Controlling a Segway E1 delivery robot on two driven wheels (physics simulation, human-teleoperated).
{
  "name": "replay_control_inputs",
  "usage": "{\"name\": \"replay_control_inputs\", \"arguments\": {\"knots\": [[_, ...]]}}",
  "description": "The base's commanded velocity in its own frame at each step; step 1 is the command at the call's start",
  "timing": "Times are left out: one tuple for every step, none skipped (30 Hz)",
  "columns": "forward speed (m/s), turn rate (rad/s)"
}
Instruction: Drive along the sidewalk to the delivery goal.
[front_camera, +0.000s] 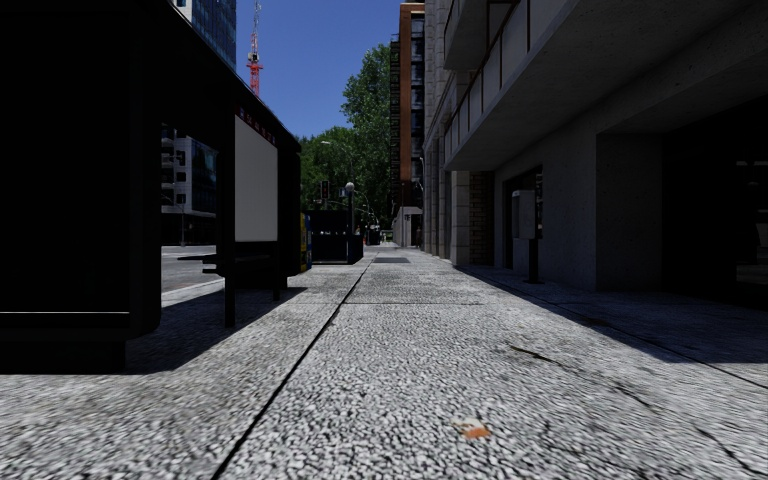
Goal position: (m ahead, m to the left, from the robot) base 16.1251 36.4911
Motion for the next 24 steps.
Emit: {"name": "replay_control_inputs", "arguments": {"knots": [[0.00, 0.00], [0.00, 0.00], [0.00, 0.00], [0.00, 0.00], [0.00, 0.00], [0.00, 0.00], [0.00, 0.00], [0.00, 0.00], [0.00, 0.00], [0.00, 0.00], [0.00, 0.00], [0.00, 0.00], [0.00, 0.00], [0.00, 0.00], [0.00, 0.00], [0.00, 0.00], [0.00, 0.00], [0.00, 0.00], [0.00, 0.00], [0.00, 0.00], [0.00, 0.00], [0.00, 0.00], [0.00, 0.00], [0.00, 0.00]]}}
